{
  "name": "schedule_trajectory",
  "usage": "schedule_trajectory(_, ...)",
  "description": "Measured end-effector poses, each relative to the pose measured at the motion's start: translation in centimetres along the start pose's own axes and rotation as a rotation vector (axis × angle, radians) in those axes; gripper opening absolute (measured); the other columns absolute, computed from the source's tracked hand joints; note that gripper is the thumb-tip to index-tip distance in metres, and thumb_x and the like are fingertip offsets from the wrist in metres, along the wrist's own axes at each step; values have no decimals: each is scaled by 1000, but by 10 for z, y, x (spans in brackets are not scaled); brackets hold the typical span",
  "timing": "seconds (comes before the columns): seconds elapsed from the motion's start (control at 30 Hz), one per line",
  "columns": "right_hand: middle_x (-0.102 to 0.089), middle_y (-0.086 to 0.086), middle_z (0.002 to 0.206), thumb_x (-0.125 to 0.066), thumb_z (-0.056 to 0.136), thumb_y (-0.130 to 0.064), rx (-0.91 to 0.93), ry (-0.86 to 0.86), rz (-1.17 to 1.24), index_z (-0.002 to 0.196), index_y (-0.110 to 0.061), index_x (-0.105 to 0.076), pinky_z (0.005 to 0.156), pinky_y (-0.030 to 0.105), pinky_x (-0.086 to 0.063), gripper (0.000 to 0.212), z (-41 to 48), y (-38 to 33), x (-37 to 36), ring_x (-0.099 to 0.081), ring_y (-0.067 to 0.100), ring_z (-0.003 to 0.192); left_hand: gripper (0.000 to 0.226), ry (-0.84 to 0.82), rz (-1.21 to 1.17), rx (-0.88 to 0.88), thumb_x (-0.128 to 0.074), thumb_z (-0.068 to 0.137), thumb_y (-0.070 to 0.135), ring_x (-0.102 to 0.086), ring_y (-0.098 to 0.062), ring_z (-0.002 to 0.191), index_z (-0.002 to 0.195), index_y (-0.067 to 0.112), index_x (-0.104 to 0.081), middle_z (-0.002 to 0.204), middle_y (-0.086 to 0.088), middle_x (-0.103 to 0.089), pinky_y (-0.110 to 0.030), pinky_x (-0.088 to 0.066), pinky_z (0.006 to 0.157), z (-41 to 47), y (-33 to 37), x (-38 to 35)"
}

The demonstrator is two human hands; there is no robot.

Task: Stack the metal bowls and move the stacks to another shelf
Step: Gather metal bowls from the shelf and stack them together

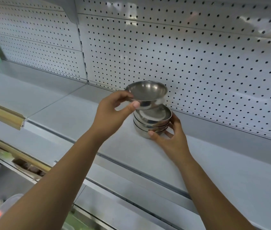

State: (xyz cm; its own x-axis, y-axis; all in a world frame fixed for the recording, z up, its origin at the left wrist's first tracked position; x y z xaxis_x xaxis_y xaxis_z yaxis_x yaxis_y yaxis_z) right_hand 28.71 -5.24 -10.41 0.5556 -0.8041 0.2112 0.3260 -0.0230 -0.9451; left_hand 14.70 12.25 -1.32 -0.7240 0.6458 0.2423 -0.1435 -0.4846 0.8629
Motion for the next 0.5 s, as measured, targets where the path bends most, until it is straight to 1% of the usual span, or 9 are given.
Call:
schedule_trajectory(0.1,-47,-35,138,-91,76,-28,6,-1,-4,155,-33,-34,110,23,-48,98,-1,1,1,-47,-19,126,26,-50,-1,10,-81,87,32,-69,-3,106,107,17,-73,102,10,-76,-17,-49,99,3,-1,-17)
schedule_trajectory(0.23,-49,-32,138,-92,75,-31,4,11,-18,155,-33,-34,110,26,-49,99,0,2,2,-47,-19,126,24,-86,0,34,-82,85,32,-68,-4,108,105,21,-74,102,12,-76,-23,-48,104,5,-10,-28)
schedule_trajectory(0.37,-50,-31,140,-94,74,-32,-8,25,-28,155,-36,-34,111,26,-48,101,1,5,3,-47,-16,129,23,-116,47,36,-83,84,33,-67,-3,107,103,23,-74,100,13,-75,-21,-46,103,4,-17,-33)
schedule_trajectory(0.43,-50,-30,141,-94,73,-31,-14,27,-27,154,-38,-34,111,26,-48,101,1,6,3,-47,-15,131,24,-130,50,50,-83,83,33,-67,-4,108,103,23,-75,100,12,-75,-25,-47,103,3,-23,-33)
schedule_trajectory(0.5,-49,-31,142,-94,73,-30,-15,30,-27,154,-38,-34,111,29,-48,102,1,7,3,-47,-12,132,26,-145,48,62,-84,83,33,-68,-6,108,105,23,-76,101,11,-76,-31,-49,104,2,-26,-33)
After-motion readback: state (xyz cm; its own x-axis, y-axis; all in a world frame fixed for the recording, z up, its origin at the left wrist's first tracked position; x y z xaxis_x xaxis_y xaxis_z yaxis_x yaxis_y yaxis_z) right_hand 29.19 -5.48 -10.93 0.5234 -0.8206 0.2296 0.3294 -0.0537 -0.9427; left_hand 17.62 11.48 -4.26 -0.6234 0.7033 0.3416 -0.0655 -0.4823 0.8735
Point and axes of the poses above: each hand's wrist, its own z-axis towards the middle knuckle, its own x-axis out of the back of the hand, y = z × x, the point moved 9 cm from there along z, towards the middle knuckle
